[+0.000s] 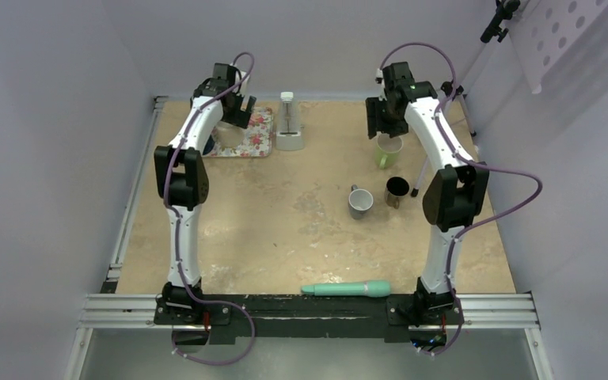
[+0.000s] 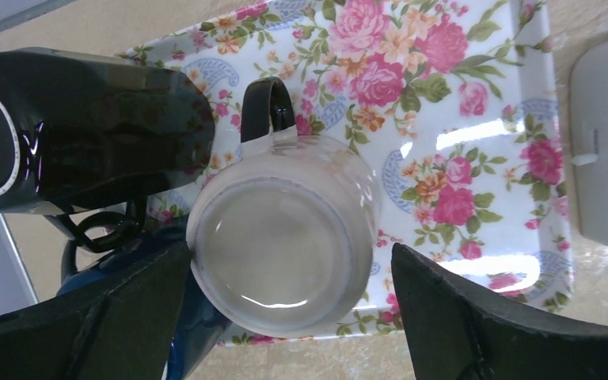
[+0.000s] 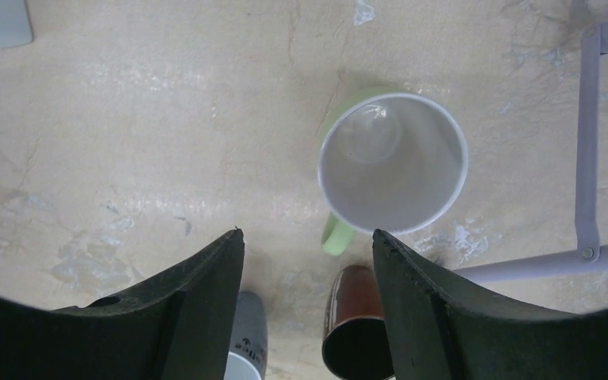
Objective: Turn the mug right side up
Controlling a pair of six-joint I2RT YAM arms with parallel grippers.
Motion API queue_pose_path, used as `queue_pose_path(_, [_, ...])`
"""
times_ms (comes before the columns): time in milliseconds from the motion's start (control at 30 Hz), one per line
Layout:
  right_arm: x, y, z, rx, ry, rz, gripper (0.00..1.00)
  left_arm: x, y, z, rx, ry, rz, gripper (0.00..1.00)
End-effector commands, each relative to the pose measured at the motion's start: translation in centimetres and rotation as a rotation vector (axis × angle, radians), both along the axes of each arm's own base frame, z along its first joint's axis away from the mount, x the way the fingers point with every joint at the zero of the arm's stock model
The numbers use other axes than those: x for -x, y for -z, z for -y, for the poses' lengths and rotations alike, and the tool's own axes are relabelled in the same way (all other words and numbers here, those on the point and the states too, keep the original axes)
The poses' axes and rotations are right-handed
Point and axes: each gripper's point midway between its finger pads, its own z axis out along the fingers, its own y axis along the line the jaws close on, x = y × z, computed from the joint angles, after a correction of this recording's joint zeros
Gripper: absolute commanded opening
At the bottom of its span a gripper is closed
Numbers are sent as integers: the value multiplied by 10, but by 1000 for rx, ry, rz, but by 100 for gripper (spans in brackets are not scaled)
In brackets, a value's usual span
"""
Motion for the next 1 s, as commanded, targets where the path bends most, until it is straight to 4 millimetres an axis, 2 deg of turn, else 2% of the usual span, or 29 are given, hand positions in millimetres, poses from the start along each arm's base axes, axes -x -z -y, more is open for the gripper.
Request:
queue_pose_path(0, [9,-14,-14,-12,-53,35,64,-11,-7,2,0,76,44,100])
queue_pose_path(133, [17,-22,-25,-26,-82,50,64,5,8,6,3,159,-26,89])
queue_pose_path(300, [24,-32,-29,-19,-96,74,64,38,26,9,8,302,-111,76])
queue_pose_path(433, [27,-39,-27,-15,-96,94,64,61,28,12,-16,458,-136,69])
queue_pose_path(667, [35,-37,-23,-3,-98,99,64,98,25,11,-22,691,-214,69])
queue_pose_path(800, [40,-32,-19,12,-99,90,64,108,25,14,0,765,-251,69])
queue_pose_path(967, [48,-26,-17,19,-106,75,64,137,15,32,129,886,-333,65])
